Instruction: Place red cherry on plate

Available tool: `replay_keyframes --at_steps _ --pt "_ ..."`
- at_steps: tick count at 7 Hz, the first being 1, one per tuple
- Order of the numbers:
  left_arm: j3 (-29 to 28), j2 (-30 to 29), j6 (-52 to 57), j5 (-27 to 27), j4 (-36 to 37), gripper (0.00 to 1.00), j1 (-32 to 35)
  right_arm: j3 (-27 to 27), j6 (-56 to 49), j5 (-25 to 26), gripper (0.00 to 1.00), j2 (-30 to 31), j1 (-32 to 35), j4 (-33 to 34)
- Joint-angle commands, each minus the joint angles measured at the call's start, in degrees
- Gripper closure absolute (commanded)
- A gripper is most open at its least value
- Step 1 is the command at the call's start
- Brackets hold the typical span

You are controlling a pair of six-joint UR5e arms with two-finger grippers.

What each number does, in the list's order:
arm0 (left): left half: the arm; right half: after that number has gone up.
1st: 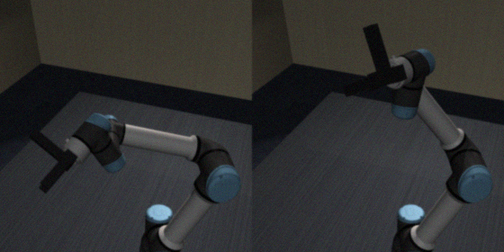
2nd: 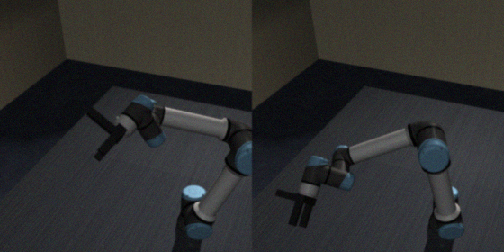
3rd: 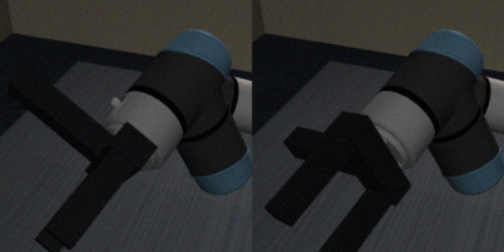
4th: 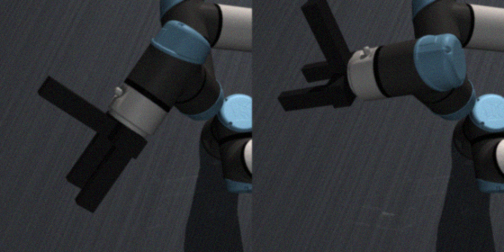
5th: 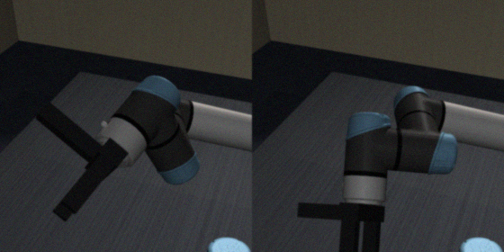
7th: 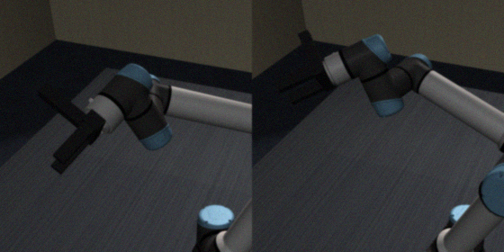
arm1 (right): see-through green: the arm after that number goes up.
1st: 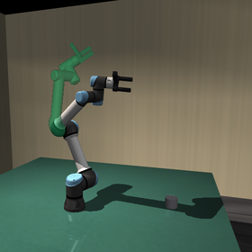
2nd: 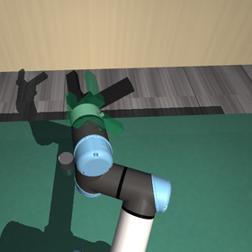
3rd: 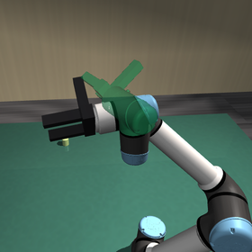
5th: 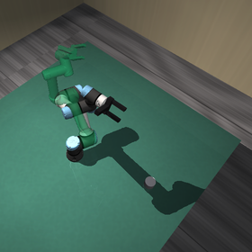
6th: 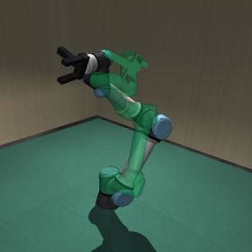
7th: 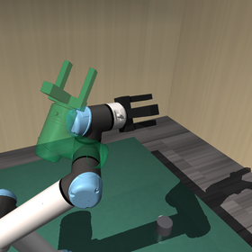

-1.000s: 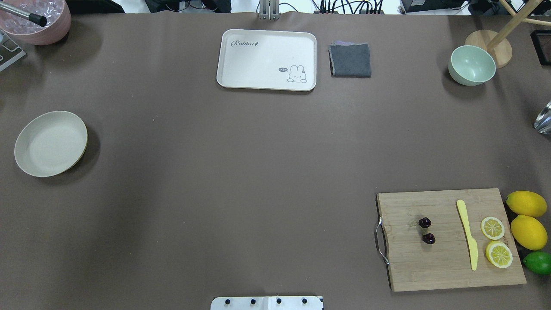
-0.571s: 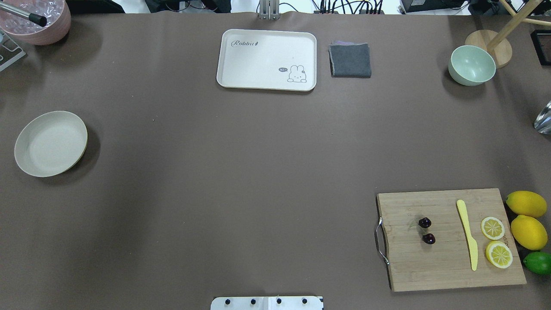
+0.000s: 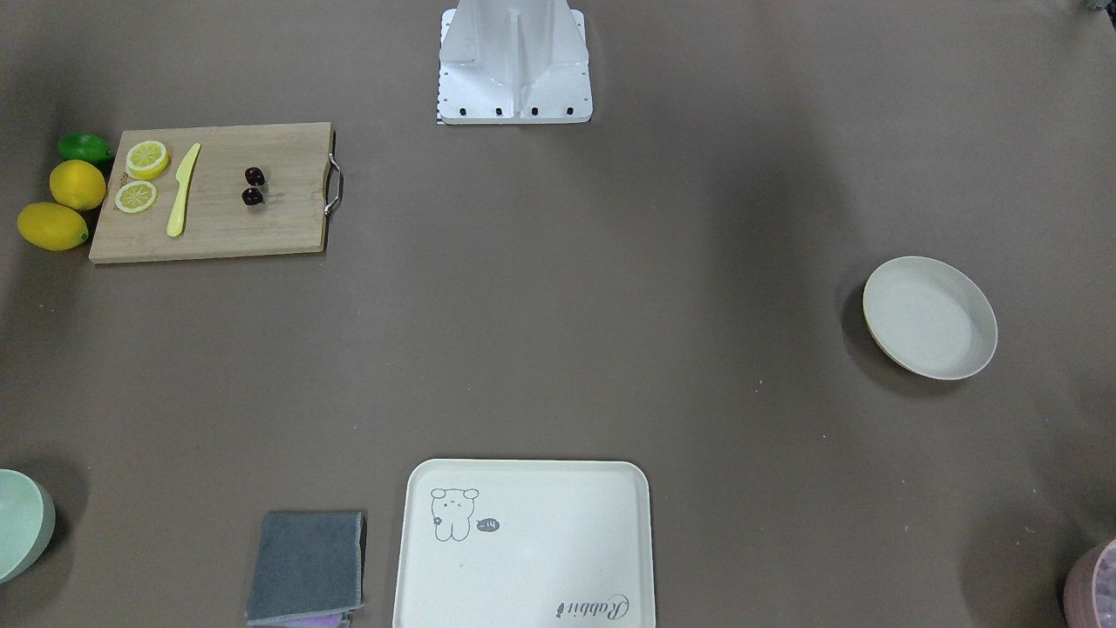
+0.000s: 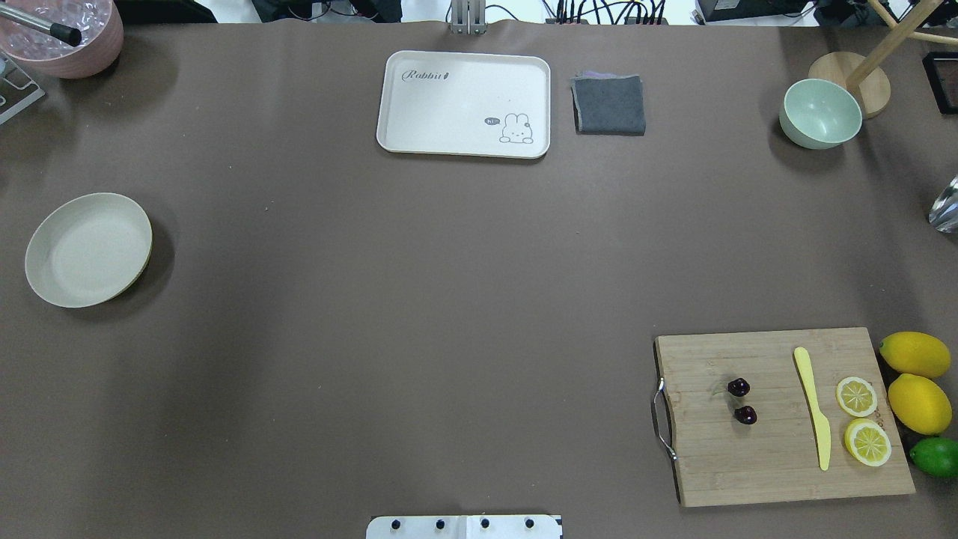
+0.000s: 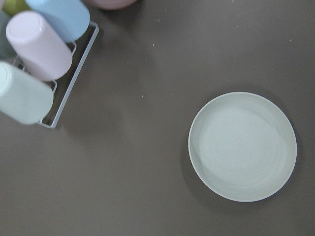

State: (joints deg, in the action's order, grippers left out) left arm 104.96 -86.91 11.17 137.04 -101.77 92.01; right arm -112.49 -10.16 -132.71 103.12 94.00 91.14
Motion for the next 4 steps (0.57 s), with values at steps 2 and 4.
replay_keyframes --at_steps 2,4 --pt "-7.8 -2.6 -2.9 0.2 -9.2 0.02 -3.6 3.0 -0.4 -0.2 0.0 1.1 1.4 -1.2" --pt "-17.0 -6.1 -9.8 -0.1 -12.6 0.02 -12.5 3.2 6.2 -0.2 0.0 0.7 -1.0 -3.2"
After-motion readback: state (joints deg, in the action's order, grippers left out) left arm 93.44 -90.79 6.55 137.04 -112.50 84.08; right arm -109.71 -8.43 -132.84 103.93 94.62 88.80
